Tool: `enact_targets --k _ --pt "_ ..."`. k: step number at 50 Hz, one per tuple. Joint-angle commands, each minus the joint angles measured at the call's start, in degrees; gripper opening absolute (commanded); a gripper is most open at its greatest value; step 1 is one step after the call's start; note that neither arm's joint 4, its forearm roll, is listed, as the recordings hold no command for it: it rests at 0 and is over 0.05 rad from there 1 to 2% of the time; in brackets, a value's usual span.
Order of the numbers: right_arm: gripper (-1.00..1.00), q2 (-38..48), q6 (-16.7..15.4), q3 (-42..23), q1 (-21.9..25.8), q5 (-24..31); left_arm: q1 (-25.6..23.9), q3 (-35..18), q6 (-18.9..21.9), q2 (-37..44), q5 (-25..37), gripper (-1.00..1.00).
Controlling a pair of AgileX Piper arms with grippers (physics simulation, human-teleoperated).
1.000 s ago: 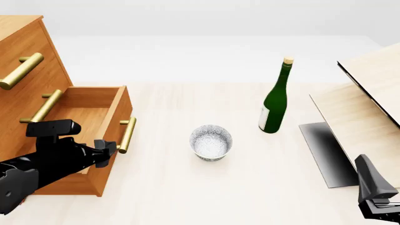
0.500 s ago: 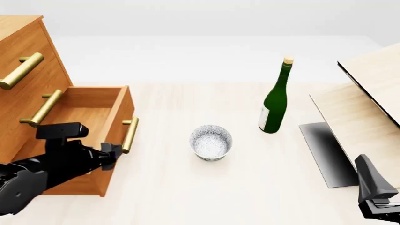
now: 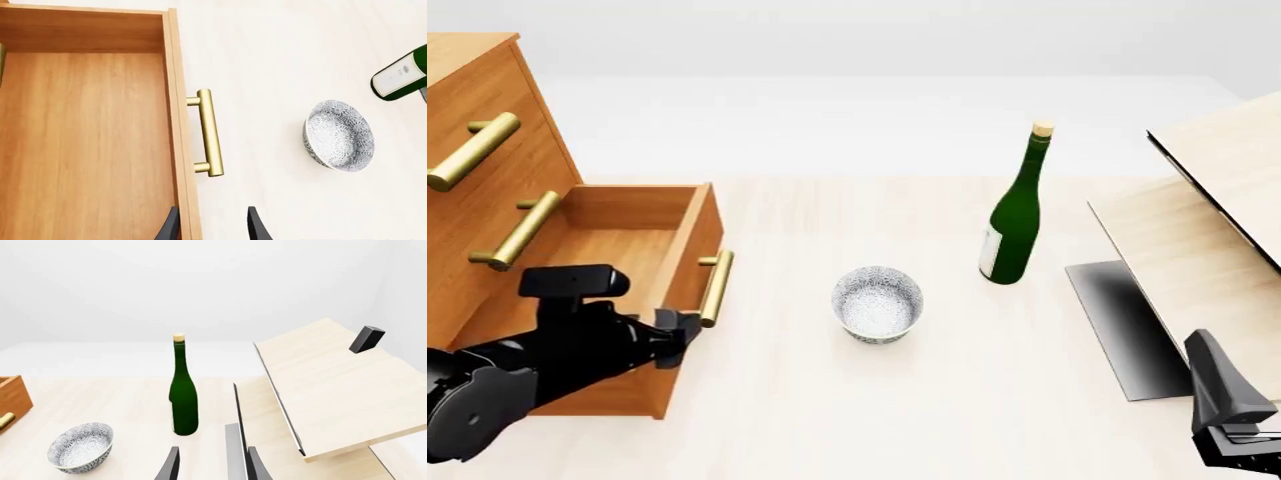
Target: Put the bowl in the bottom drawer of the cabinet and close it.
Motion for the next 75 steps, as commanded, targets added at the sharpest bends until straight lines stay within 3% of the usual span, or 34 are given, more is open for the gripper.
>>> enact_targets --k 1,46,54,75 --pt "1.0 0.0 0.0 0.0 0.0 0.0 -1.3 -0.3 0.7 -0.5 -0.2 1.0" --pt "1.0 0.0 0.0 0.0 0.0 0.0 -5.9 -1.7 0.3 3.9 -3.8 1.0" --pt "1.0 0.0 0.0 0.0 0.0 0.0 -7.8 -2.0 -1.5 2.8 -3.4 1.0" --pt "1.0 0.0 0.0 0.0 0.0 0.0 -6.8 -1.9 -0.1 -2.2 0.3 1.0"
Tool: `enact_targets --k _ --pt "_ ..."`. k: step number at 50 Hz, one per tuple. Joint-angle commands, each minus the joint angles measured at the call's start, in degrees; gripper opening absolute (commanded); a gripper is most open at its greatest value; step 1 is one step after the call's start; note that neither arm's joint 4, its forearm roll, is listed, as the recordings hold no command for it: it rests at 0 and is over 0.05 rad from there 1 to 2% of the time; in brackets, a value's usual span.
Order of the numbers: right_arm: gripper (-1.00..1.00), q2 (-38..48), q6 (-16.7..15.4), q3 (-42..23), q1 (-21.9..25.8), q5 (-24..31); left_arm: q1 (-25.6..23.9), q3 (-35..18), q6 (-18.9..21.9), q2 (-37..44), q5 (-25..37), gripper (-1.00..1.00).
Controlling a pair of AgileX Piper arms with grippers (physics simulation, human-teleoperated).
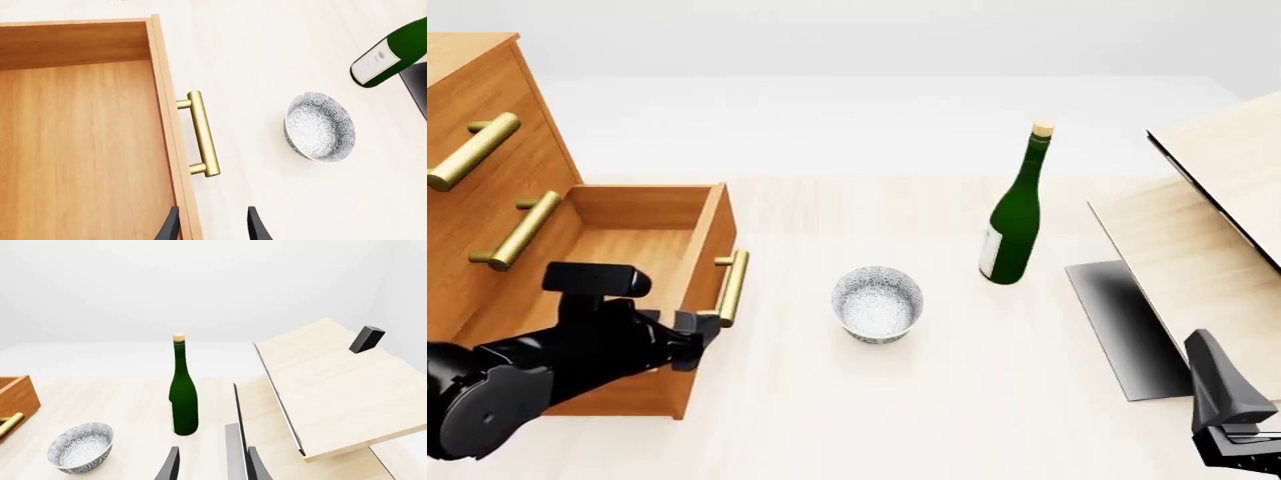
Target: Put the bowl in the bottom drawer of the cabinet and close it.
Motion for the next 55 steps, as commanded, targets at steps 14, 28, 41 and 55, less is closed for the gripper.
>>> enact_targets --k 14,28,41,55 --pt "1.0 0.0 0.0 0.0 0.0 0.0 -2.6 -1.4 -1.3 -8.9 5.2 1.0" --pt "1.0 0.0 0.0 0.0 0.0 0.0 -2.5 -2.2 -0.6 -14.7 9.4 1.0" --pt "1.0 0.0 0.0 0.0 0.0 0.0 -3.4 -3.5 0.0 -17.8 10.9 1.0" --pt "1.0 0.0 0.0 0.0 0.0 0.0 -4.6 -5.8 0.1 -19.3 11.1 1.0"
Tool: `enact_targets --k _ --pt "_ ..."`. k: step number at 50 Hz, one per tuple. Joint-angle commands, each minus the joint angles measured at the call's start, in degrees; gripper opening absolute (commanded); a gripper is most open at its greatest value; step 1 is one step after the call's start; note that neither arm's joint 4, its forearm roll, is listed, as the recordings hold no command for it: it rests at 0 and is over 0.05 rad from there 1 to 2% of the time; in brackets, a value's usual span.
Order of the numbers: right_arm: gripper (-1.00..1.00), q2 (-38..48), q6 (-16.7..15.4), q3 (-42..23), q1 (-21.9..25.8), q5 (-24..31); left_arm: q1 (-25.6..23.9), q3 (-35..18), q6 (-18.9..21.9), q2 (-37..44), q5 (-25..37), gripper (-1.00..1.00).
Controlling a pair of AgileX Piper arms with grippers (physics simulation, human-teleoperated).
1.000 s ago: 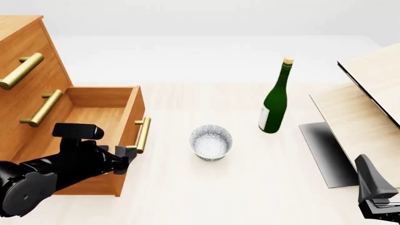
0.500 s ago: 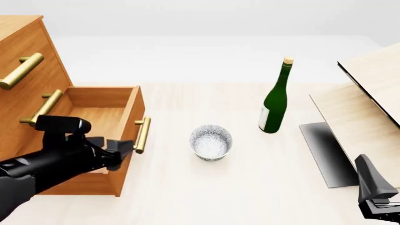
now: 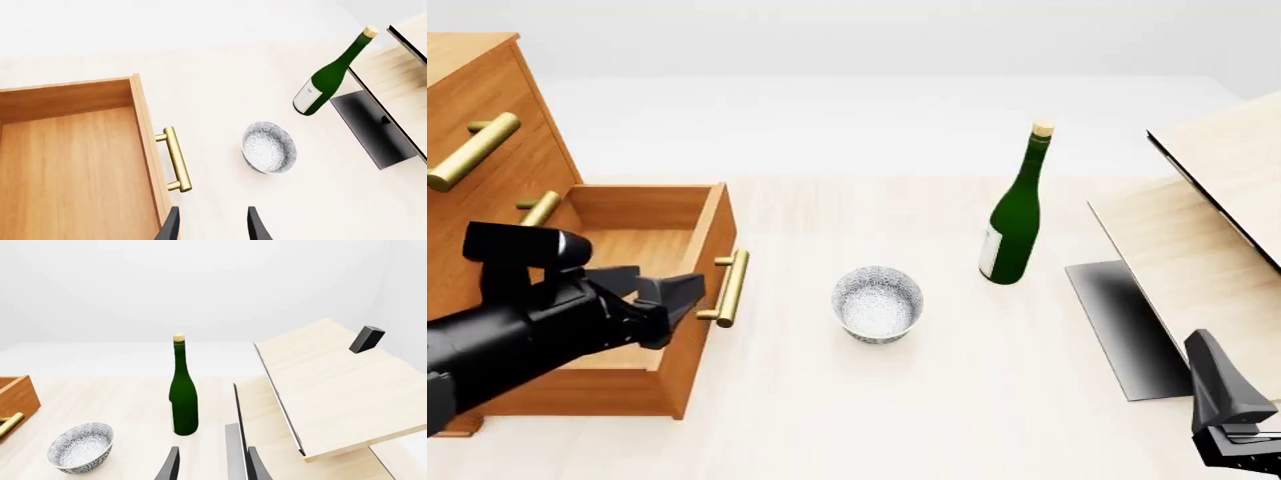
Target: Put the bowl in the bottom drawer of the cabinet and close it.
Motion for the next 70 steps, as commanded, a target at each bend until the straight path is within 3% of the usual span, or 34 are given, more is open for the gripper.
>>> enact_targets --k 1,28,47,55,70 --pt "1.0 0.0 0.0 0.0 0.0 0.0 -0.7 -1.6 0.3 -1.5 0.4 1.0" --pt "1.0 0.0 0.0 0.0 0.0 0.0 -5.1 -6.4 -0.9 -3.9 0.8 1.0" --pt "1.0 0.0 0.0 0.0 0.0 0.0 -5.5 -7.7 -2.6 -0.7 -1.4 1.0" --pt "1.0 0.0 0.0 0.0 0.0 0.0 -6.0 -8.0 -5.9 1.4 -3.1 1.0" --pt "1.0 0.0 0.0 0.0 0.0 0.0 -6.3 -10.3 -6.2 5.7 -5.3 1.0"
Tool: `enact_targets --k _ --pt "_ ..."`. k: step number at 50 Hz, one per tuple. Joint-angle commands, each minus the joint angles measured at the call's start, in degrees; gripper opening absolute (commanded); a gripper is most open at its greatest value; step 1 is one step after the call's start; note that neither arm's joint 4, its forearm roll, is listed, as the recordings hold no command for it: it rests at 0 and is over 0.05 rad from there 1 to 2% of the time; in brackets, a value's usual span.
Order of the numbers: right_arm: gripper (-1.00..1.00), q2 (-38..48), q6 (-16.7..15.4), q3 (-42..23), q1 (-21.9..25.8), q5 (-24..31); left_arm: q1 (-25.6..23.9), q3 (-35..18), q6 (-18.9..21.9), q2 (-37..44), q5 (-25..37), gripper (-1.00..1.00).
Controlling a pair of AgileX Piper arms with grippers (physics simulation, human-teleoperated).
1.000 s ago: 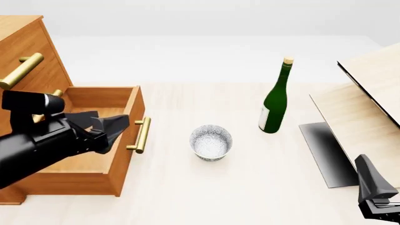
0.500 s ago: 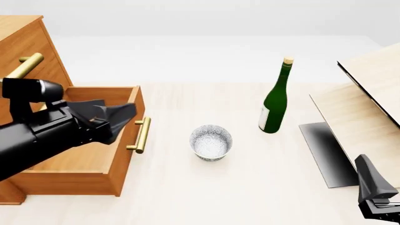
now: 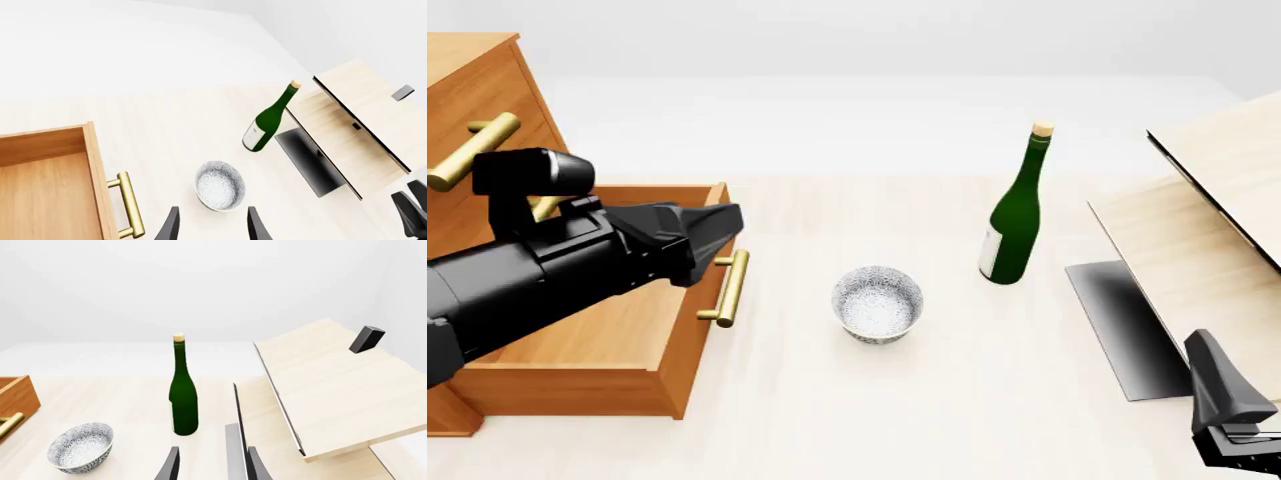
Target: Put the bowl in the bottom drawer of the cabinet and close it.
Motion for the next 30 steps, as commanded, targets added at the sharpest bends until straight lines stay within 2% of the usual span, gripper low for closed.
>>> enact_targets --k 1,30 --pt "1.0 0.0 0.0 0.0 0.0 0.0 0.2 -1.5 -1.0 3.4 -1.7 1.0" --pt "1.0 0.0 0.0 0.0 0.0 0.0 -1.9 -3.9 -4.0 13.9 -7.5 1.0"
